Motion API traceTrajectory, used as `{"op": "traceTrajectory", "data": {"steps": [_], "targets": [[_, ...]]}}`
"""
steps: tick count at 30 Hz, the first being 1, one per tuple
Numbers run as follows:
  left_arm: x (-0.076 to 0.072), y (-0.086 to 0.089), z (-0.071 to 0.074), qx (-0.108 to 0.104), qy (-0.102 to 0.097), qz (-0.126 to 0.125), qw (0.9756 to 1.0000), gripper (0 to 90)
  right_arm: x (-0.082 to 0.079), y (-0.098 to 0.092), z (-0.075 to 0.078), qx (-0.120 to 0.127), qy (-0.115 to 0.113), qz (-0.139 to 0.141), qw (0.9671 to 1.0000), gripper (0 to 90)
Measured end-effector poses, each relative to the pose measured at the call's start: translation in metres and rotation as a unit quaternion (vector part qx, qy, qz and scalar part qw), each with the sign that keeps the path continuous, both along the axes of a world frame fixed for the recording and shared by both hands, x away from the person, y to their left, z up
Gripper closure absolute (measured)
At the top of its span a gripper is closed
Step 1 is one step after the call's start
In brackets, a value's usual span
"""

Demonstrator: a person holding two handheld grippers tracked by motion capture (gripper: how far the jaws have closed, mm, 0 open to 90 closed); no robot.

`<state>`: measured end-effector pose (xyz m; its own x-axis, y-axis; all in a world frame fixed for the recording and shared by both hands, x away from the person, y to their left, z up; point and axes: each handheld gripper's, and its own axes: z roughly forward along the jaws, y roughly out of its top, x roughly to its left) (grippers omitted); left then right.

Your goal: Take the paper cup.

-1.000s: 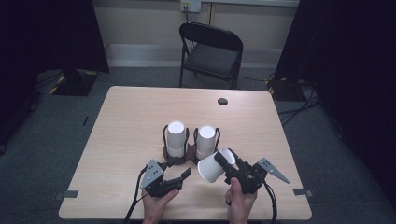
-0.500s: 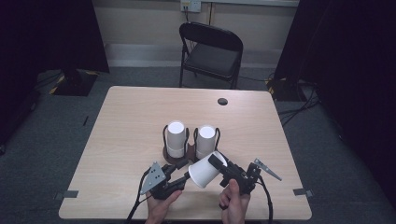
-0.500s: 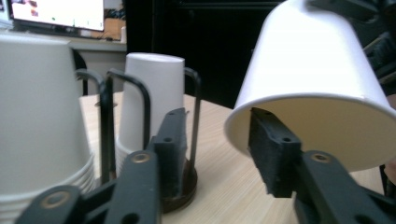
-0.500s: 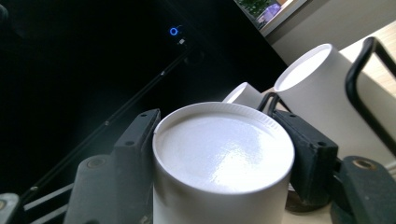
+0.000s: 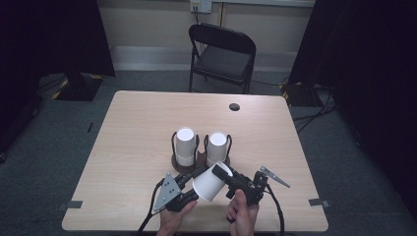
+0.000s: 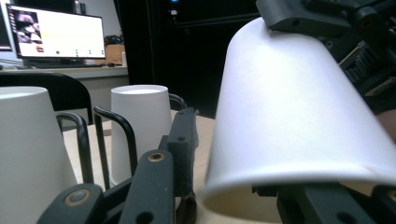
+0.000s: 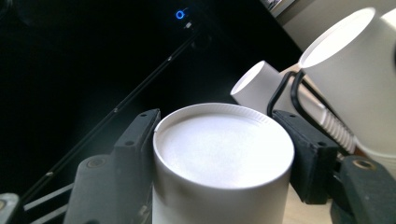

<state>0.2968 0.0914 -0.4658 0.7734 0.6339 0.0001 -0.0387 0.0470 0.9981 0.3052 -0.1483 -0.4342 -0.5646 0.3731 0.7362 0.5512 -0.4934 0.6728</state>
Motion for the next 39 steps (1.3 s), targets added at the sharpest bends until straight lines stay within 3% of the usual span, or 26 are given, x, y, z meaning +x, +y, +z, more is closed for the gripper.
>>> {"op": "traceTrajectory", "data": {"steps": [4,6,8,13,20,21,23,26,30,34,36,39], "targets": [[-0.002,-0.001,-0.001,-0.011,-0.004,0.02,0.9997,75.6,0.001,0.005,0.0,-0.007,0.002,0.01,0.9999,34.3],[-0.001,0.0,-0.002,-0.014,0.0,0.012,0.9998,77.8,0.001,0.006,0.0,-0.012,-0.004,0.008,0.9999,33.5],[0.0,0.001,-0.002,-0.013,0.003,0.005,0.9999,81.0,-0.001,0.007,0.002,-0.041,-0.013,-0.005,0.9991,31.2],[0.0,0.004,-0.002,-0.003,0.007,-0.013,0.9999,85.2,-0.001,0.009,0.004,-0.065,-0.024,-0.022,0.9973,28.0],[0.001,0.011,0.0,0.014,0.021,-0.014,0.9996,86.4,-0.001,0.01,0.005,-0.091,-0.037,-0.035,0.9945,25.0],[0.002,0.012,0.001,0.02,0.023,-0.009,0.9995,86.4,-0.002,0.01,0.005,-0.099,-0.051,-0.041,0.9929,23.5],[0.003,0.014,0.001,0.042,0.026,0.002,0.9988,86.4,-0.003,0.01,0.006,-0.107,-0.054,-0.048,0.9916,23.1],[0.005,0.017,0.001,0.052,0.034,-0.001,0.998,86.4,-0.003,0.009,0.008,-0.126,-0.075,-0.06,0.9874,19.5],[0.007,0.021,0.002,0.088,0.034,0.007,0.9956,86.1,-0.004,0.008,0.008,-0.136,-0.086,-0.062,0.985,18.6],[0.006,0.025,0.008,0.097,0.035,0.01,0.9946,86.1,-0.005,0.007,0.009,-0.148,-0.099,-0.065,0.982,17.7],[0.007,0.027,0.011,0.099,0.039,0.011,0.9942,86.2,-0.006,0.006,0.009,-0.164,-0.107,-0.078,0.9775,16.5],[0.01,0.031,0.012,0.093,0.058,0.01,0.994,86.4,-0.007,0.006,0.008,-0.168,-0.114,-0.082,0.9756,15.2]]}}
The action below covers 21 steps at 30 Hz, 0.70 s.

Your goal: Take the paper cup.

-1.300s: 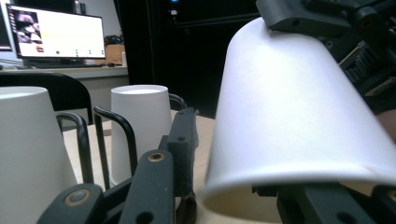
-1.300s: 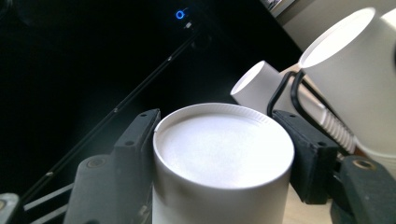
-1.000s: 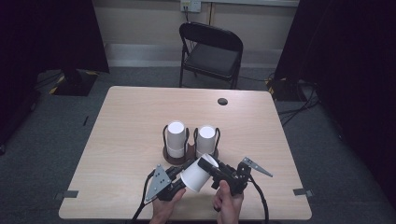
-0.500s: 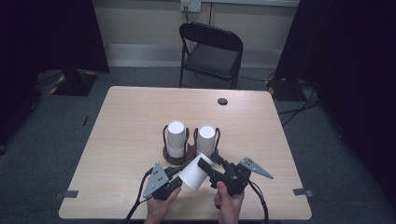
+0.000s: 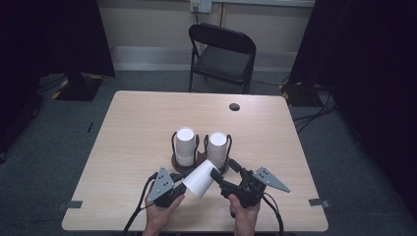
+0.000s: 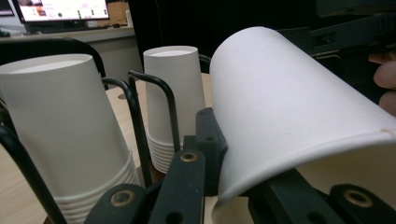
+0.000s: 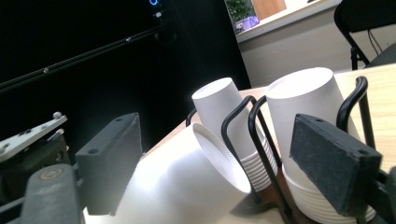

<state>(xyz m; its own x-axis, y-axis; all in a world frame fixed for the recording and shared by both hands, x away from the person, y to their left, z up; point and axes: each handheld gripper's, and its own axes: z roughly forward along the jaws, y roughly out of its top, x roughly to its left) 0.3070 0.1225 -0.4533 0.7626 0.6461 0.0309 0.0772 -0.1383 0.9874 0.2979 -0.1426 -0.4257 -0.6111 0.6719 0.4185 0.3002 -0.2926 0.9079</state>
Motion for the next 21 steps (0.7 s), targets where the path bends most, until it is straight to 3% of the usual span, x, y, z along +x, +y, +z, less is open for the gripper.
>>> {"op": "traceTrajectory", "data": {"steps": [6,14,19,21], "targets": [[0.004,0.004,0.003,0.034,0.027,-0.005,0.9991,86.2,-0.002,-0.001,-0.001,-0.024,-0.01,-0.003,0.9997,13.6],[0.009,0.011,0.008,0.034,0.038,0.012,0.9986,86.3,-0.005,-0.002,-0.004,-0.078,-0.015,-0.013,0.9968,18.6],[0.014,0.013,0.012,0.047,0.06,0.012,0.997,86.7,-0.007,-0.002,-0.005,-0.097,-0.024,-0.01,0.9949,19.5],[0.016,0.013,0.013,0.053,0.071,0.007,0.996,86.9,-0.008,-0.002,-0.006,-0.111,-0.016,-0.018,0.9936,18.0]]}}
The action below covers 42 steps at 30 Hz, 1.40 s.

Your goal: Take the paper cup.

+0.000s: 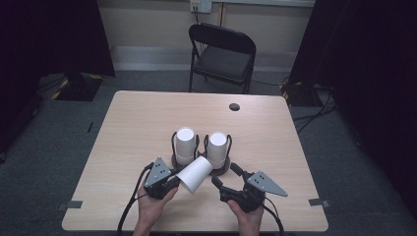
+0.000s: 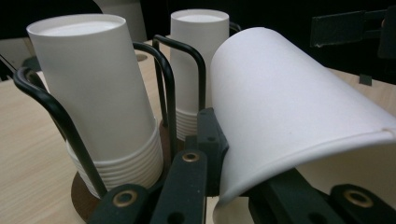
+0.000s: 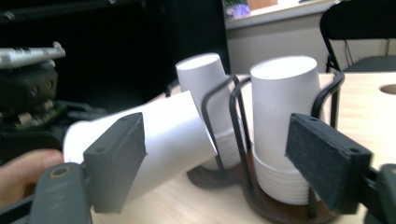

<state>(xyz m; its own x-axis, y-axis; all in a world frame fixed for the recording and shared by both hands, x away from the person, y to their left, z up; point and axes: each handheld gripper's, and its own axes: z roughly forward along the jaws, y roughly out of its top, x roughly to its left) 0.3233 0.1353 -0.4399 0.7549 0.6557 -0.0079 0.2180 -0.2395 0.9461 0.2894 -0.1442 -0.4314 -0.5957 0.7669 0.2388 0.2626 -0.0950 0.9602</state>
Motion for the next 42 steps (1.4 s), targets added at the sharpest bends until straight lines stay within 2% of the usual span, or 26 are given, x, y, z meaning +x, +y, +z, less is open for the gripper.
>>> {"op": "traceTrajectory", "data": {"steps": [3,4,5,6,8,10,13,16,17,18,19,20,22,25,26,27,28,30,33,34,37,38,39,41,42], "targets": [[0.002,0.001,0.002,0.006,0.012,-0.004,0.9999,86.9,-0.001,-0.001,0.0,-0.008,0.001,-0.004,1.0,18.5],[0.002,0.001,0.003,0.006,0.015,-0.001,0.9999,86.9,-0.004,-0.001,-0.001,-0.021,-0.008,-0.011,0.9997,18.5],[0.003,0.002,0.003,0.01,0.016,-0.004,0.9998,86.9,-0.004,-0.001,-0.001,-0.021,-0.008,-0.011,0.9997,18.5],[0.003,0.001,0.004,0.013,0.02,-0.004,0.9997,86.9,-0.007,0.001,-0.002,-0.035,-0.018,-0.014,0.9991,18.2],[0.004,0.001,0.005,0.02,0.027,-0.012,0.9993,86.9,-0.008,0.001,-0.003,-0.038,-0.021,-0.007,0.999,17.4],[0.004,0.0,0.006,0.037,0.034,-0.011,0.9987,86.9,-0.009,0.003,-0.005,-0.038,-0.016,0.006,0.9991,15.9],[0.006,0.0,0.01,0.048,0.045,-0.02,0.9977,86.9,-0.011,0.006,-0.007,-0.058,-0.016,0.022,0.9979,13.9],[0.009,0.0,0.012,0.068,0.048,-0.021,0.9963,86.9,-0.013,0.01,-0.009,-0.077,-0.026,0.036,0.9961,14.2],[0.009,-0.001,0.013,0.07,0.052,-0.024,0.9959,86.9,-0.014,0.012,-0.009,-0.092,-0.038,0.046,0.994,14.0],[0.01,-0.001,0.014,0.075,0.055,-0.023,0.9954,86.9,-0.014,0.012,-0.009,-0.092,-0.038,0.046,0.994,14.0],[0.013,-0.002,0.015,0.089,0.063,-0.024,0.9937,86.9,-0.015,0.013,-0.01,-0.11,-0.04,0.046,0.992,13.9],[0.013,-0.002,0.015,0.089,0.063,-0.024,0.9937,86.9,-0.015,0.013,-0.01,-0.11,-0.04,0.046,0.992,13.9],[0.015,-0.003,0.016,0.094,0.078,-0.026,0.9922,86.9,-0.015,0.015,-0.011,-0.124,-0.042,0.051,0.9901,13.9],[0.018,-0.005,0.017,0.109,0.094,-0.034,0.989,86.9,-0.015,0.017,-0.012,-0.143,-0.048,0.056,0.987,14.2],[0.017,-0.007,0.018,0.112,0.089,-0.033,0.9891,86.9,-0.015,0.019,-0.013,-0.156,-0.055,0.063,0.9842,14.3],[0.017,-0.008,0.018,0.11,0.09,-0.034,0.9892,86.9,-0.015,0.019,-0.013,-0.156,-0.055,0.063,0.9842,14.3],[0.017,-0.009,0.02,0.114,0.09,-0.034,0.9887,86.9,-0.015,0.021,-0.013,-0.174,-0.066,0.061,0.9806,14.4],[0.017,-0.01,0.022,0.122,0.091,-0.032,0.9878,86.9,-0.014,0.025,-0.013,-0.212,-0.069,0.056,0.9732,14.9],[0.018,-0.01,0.026,0.118,0.096,-0.029,0.988,87.0,-0.014,0.029,-0.012,-0.237,-0.08,0.069,0.9656,14.4],[0.018,-0.01,0.028,0.119,0.102,-0.027,0.9872,87.0,-0.014,0.033,-0.011,-0.249,-0.088,0.07,0.962,14.2],[0.02,-0.011,0.029,0.131,0.122,-0.033,0.9834,86.9,-0.014,0.036,-0.013,-0.251,-0.097,0.065,0.9608,13.3],[0.021,-0.011,0.029,0.131,0.128,-0.036,0.9824,87.0,-0.013,0.038,-0.015,-0.255,-0.09,0.08,0.9594,14.1],[0.022,-0.011,0.029,0.141,0.136,-0.041,0.9798,87.0,-0.013,0.038,-0.015,-0.255,-0.09,0.08,0.9594,14.1],[0.023,-0.011,0.029,0.136,0.141,-0.034,0.98,87.2,-0.014,0.041,-0.017,-0.267,-0.094,0.083,0.9554,15.0],[0.024,-0.01,0.03,0.137,0.146,-0.037,0.9791,87.3,-0.015,0.041,-0.018,-0.268,-0.097,0.08,0.955,14.4]]}}
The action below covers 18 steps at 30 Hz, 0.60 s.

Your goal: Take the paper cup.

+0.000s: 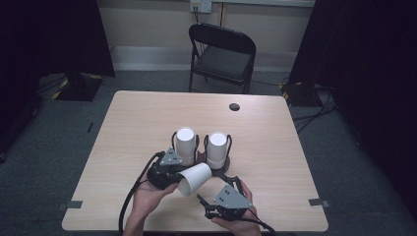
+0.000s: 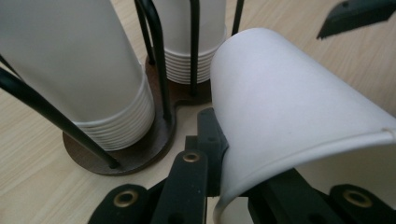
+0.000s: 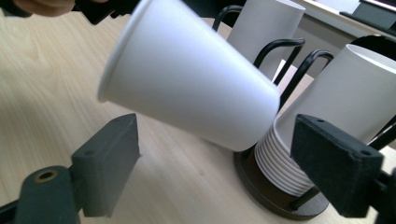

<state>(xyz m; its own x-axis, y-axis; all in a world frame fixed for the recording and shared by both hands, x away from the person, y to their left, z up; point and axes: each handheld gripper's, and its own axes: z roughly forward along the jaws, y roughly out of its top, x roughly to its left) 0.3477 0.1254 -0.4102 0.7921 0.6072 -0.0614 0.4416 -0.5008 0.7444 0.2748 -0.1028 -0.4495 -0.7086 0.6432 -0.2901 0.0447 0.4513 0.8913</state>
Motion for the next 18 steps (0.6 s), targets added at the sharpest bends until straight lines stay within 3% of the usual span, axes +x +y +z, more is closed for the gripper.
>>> {"op": "traceTrajectory", "data": {"steps": [1,7,10,14,18], "targets": [[0.001,0.0,0.0,-0.004,0.007,0.001,1.0,87.3,0.0,0.0,-0.001,0.0,-0.003,0.001,1.0,13.6],[0.005,-0.007,0.002,0.019,0.038,-0.018,0.9989,87.3,0.0,0.002,-0.002,-0.018,-0.018,0.012,0.9996,14.4],[0.004,-0.011,0.004,0.028,0.043,-0.024,0.9984,87.6,0.002,0.004,-0.003,-0.024,-0.01,0.018,0.9995,14.3],[0.006,-0.016,0.005,0.036,0.05,-0.034,0.9975,87.6,0.001,0.008,-0.004,-0.044,-0.023,0.024,0.9985,13.8],[0.006,-0.019,0.006,0.057,0.061,-0.042,0.9956,87.6,0.002,0.011,-0.008,-0.071,-0.033,0.025,0.9966,12.9]]}}
